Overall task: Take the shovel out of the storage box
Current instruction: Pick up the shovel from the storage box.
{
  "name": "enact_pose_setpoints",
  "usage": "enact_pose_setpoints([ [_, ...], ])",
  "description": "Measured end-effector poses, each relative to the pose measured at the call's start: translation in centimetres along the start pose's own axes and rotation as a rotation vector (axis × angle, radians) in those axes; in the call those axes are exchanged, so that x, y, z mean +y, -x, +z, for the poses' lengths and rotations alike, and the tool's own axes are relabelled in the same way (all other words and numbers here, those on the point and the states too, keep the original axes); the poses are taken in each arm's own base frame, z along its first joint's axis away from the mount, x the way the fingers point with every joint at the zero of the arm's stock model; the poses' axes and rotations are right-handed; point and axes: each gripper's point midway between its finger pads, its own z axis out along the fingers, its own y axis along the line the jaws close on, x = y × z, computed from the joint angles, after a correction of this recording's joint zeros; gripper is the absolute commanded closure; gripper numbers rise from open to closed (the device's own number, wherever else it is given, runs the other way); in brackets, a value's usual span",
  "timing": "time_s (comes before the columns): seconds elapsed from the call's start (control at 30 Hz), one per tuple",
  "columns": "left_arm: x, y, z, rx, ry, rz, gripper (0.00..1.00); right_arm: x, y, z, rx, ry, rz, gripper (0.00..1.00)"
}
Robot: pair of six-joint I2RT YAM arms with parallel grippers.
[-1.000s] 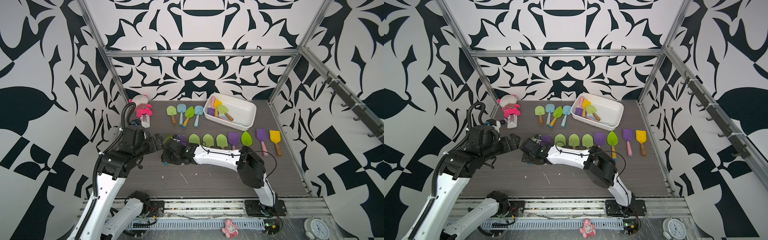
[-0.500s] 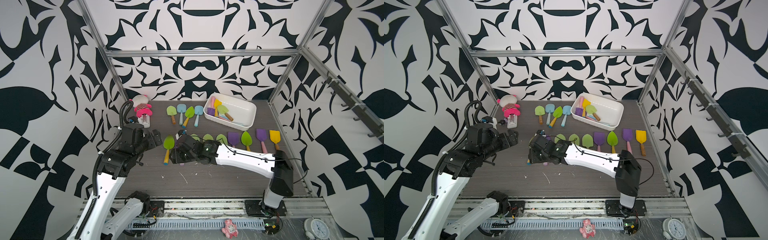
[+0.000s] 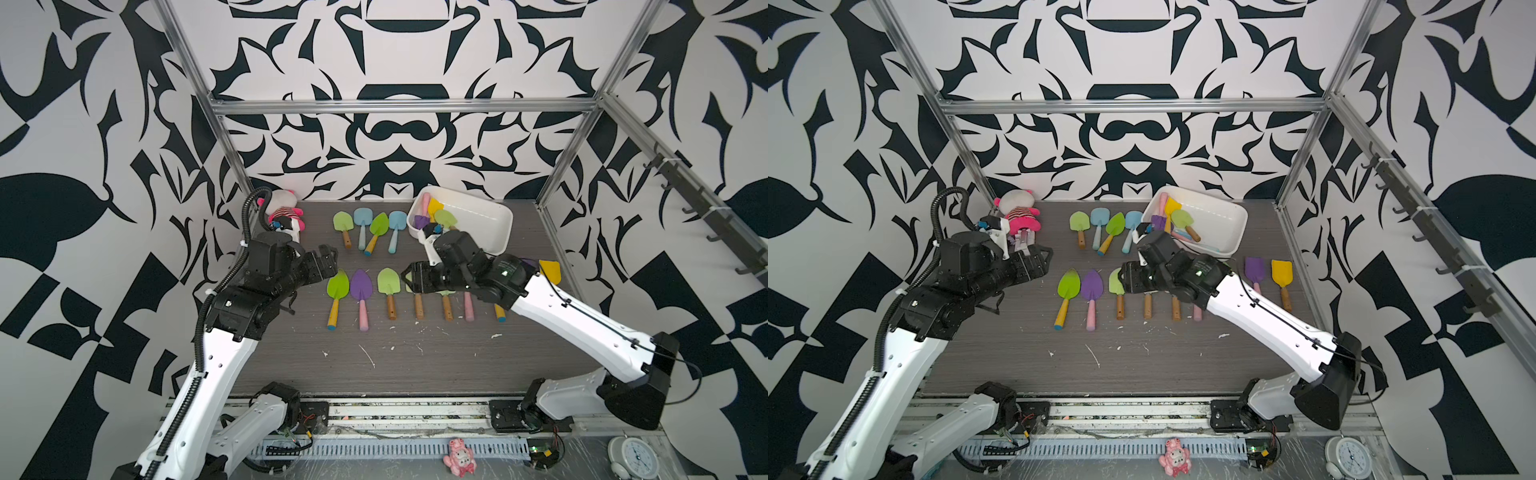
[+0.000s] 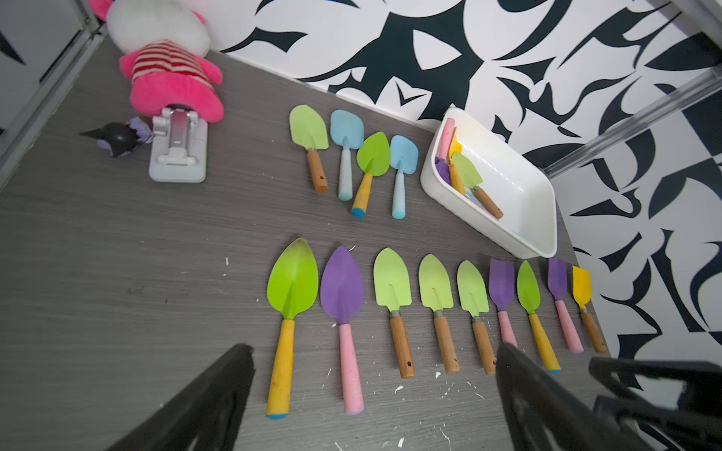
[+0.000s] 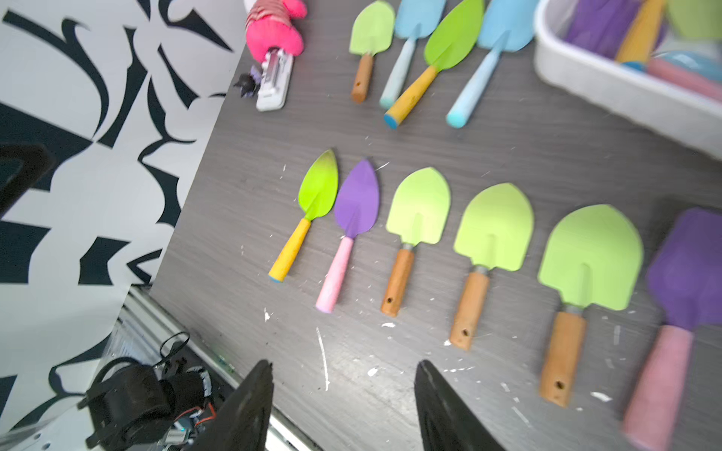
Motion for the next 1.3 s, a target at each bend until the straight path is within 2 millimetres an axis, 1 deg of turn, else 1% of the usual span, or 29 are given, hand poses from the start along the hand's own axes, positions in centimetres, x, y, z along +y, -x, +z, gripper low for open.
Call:
enact_pose_setpoints([
  [0.07, -1.0, 0.3, 0.4, -0.001, -0.032, 0.042, 0.01, -2.5, 1.4, -0.3, -0.014, -0.029, 0.021, 0.40],
  [0.17, -2.3, 0.6, 1.5, -0.002, -0.081, 0.104, 0.01, -6.5, 2.8, 0.4, 0.005, -0.088, 0.064, 0.40],
  [0.23, -3.0, 0.7, 2.5, 0.007, -0.103, 0.136, 0.01, -8.8, 3.9, 1.3, 0.033, -0.124, 0.092, 0.41],
  [0.27, -3.3, 0.8, 3.0, 0.011, -0.110, 0.150, 0.01, -9.7, 4.5, 1.8, 0.044, -0.135, 0.099, 0.41],
  [0.43, -4.8, 1.9, 5.9, 0.023, -0.153, 0.195, 0.01, -14.6, 8.0, 4.2, 0.070, -0.189, 0.119, 0.42],
  [0.47, -5.1, 2.0, 6.4, 0.027, -0.161, 0.198, 0.01, -15.4, 8.6, 4.5, 0.073, -0.194, 0.124, 0.42],
  [0.6, -6.3, 2.5, 8.4, 0.044, -0.202, 0.196, 0.01, -19.8, 11.2, 6.1, 0.074, -0.212, 0.151, 0.43],
  [0.63, -6.6, 2.6, 9.0, 0.051, -0.213, 0.189, 0.01, -21.3, 11.8, 6.6, 0.079, -0.219, 0.163, 0.44],
  [0.73, -7.5, 2.8, 11.0, 0.081, -0.241, 0.158, 0.01, -24.8, 13.5, 8.2, 0.078, -0.219, 0.176, 0.44],
  [0.83, -8.1, 2.7, 12.6, 0.111, -0.263, 0.121, 0.01, -28.0, 14.3, 10.1, 0.089, -0.216, 0.188, 0.44],
  [0.93, -8.3, 2.4, 13.6, 0.133, -0.275, 0.095, 0.01, -30.8, 14.4, 11.9, 0.110, -0.214, 0.200, 0.44],
  [1.0, -8.5, 2.4, 14.1, 0.134, -0.281, 0.082, 0.01, -32.0, 14.3, 13.2, 0.121, -0.208, 0.206, 0.44],
  [1.13, -8.9, 2.7, 14.7, 0.127, -0.299, 0.054, 0.01, -33.5, 13.7, 15.5, 0.151, -0.183, 0.207, 0.44],
  [1.23, -9.3, 2.9, 15.3, 0.124, -0.309, 0.042, 0.01, -34.0, 13.1, 16.8, 0.173, -0.165, 0.205, 0.44],
  [1.3, -9.4, 2.9, 15.9, 0.129, -0.311, 0.036, 0.01, -34.2, 12.6, 17.2, 0.187, -0.160, 0.210, 0.44],
])
